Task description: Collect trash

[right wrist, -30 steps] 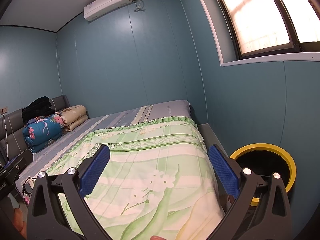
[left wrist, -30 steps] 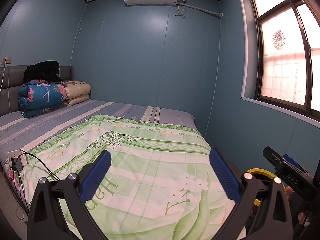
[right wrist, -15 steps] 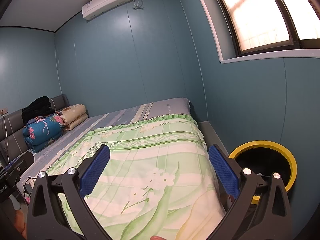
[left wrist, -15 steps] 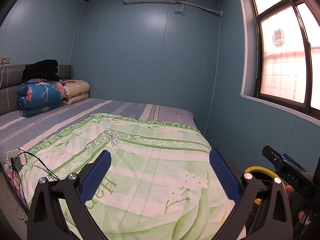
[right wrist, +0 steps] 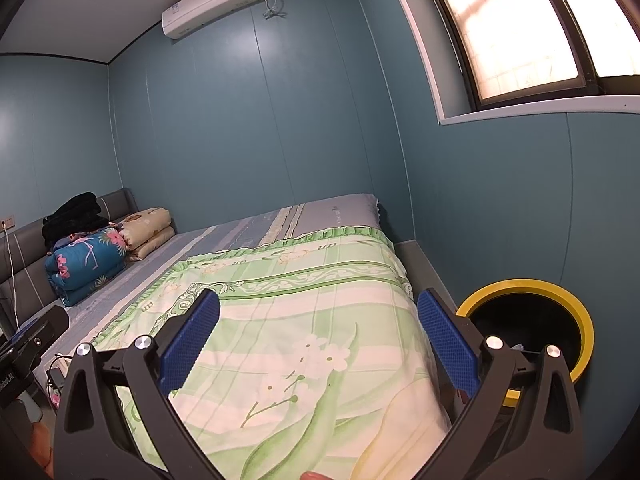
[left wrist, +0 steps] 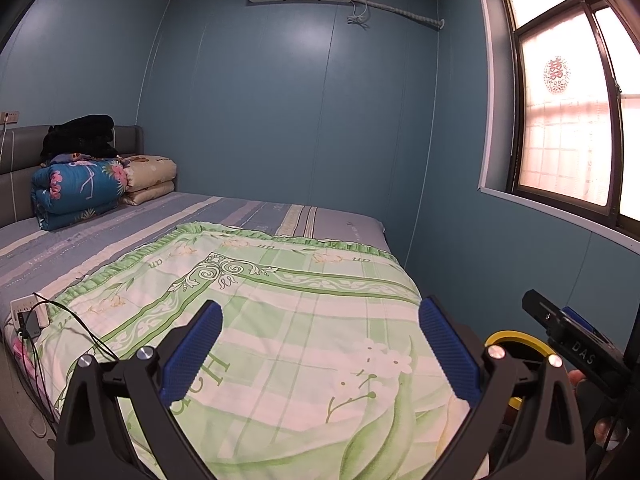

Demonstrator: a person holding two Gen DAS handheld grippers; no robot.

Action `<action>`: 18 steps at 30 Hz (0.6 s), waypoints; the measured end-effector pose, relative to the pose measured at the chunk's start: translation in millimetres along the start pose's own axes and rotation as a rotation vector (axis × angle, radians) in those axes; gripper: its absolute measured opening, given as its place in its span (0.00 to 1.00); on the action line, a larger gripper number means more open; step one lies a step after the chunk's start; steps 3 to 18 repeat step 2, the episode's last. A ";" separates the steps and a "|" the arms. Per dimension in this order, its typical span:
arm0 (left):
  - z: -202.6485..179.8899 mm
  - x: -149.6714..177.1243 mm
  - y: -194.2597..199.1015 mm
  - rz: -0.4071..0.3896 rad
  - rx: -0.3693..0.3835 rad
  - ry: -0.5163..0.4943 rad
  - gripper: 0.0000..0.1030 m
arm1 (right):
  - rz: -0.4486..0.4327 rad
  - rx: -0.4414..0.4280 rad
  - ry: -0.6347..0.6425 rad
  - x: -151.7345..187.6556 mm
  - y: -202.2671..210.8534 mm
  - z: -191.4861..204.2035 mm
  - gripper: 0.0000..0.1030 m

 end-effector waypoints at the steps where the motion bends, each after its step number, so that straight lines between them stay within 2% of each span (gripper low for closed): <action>1: 0.2 0.1 0.0 -0.001 -0.002 0.000 0.92 | 0.001 0.001 -0.001 0.2 -0.1 0.1 0.92; 18: 0.3 0.0 0.1 -0.001 0.000 0.000 0.92 | 0.001 0.001 -0.001 0.2 -0.1 0.1 0.92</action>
Point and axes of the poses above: each gripper's, at about its wrist camera, not at the fingertips, and y roughly against the way its jaws point, z to its left, x to its underside, the point moved 4 cm from there along -y, roughly the way its jaws point, and after that the axes turned 1 degree about -z, right-handed, at the moved point
